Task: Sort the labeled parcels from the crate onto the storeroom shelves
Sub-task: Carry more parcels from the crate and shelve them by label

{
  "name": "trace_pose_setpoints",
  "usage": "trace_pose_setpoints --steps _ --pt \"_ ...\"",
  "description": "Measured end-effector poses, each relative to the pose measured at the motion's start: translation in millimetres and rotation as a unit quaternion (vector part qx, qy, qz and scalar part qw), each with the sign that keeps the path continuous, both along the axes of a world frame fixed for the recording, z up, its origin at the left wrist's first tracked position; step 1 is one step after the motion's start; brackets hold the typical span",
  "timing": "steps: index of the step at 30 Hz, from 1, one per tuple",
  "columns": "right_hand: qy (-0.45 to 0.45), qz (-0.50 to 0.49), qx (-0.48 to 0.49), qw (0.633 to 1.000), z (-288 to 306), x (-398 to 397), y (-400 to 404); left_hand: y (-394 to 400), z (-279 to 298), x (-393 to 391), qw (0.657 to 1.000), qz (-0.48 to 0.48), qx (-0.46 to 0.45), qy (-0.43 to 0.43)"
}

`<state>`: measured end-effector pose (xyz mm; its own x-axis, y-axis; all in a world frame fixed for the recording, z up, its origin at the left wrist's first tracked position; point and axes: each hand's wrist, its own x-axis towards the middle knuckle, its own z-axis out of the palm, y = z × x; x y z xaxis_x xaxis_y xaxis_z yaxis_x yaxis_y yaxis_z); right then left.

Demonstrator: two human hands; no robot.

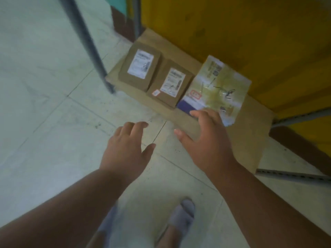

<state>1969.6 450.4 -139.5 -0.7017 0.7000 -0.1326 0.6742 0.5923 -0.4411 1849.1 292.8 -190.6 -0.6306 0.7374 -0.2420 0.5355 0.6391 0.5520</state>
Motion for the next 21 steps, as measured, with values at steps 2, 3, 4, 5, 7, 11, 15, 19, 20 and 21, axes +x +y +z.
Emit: trace_pose_setpoints --steps 2,3,4,5,7,11,15,19,20,21 --pt "-0.012 0.042 -0.016 0.999 33 -30 -39 -54 32 -15 0.999 0.034 -0.021 -0.002" --pt "-0.017 0.061 -0.027 0.998 53 -47 -59 -81 52 -24 0.998 0.054 -0.034 -0.003" --pt "-0.018 0.084 -0.038 0.996 74 -66 -80 -110 73 -34 0.996 0.076 -0.044 -0.006" --pt "-0.021 0.109 -0.049 0.993 101 -90 -107 -142 104 -49 0.993 0.104 -0.06 -0.008" --pt "-0.014 0.149 -0.053 0.987 145 -122 -145 -184 147 -66 0.988 0.141 -0.067 -0.005" --pt "0.015 0.224 -0.05 0.973 271 -191 -242 -288 278 -112 0.977 0.199 -0.078 -0.009" --pt "0.057 0.285 -0.05 0.956 358 -242 -305 -357 371 -140 0.967 0.228 -0.104 0.036" --pt "0.078 0.343 -0.03 0.936 405 -298 -325 -384 415 -185 0.958 0.26 -0.11 0.053" --pt "0.084 0.351 -0.023 0.932 411 -314 -323 -384 421 -201 0.957 0.262 -0.109 0.055" --pt "0.091 0.354 -0.017 0.931 416 -332 -319 -382 425 -218 0.957 0.264 -0.108 0.059"
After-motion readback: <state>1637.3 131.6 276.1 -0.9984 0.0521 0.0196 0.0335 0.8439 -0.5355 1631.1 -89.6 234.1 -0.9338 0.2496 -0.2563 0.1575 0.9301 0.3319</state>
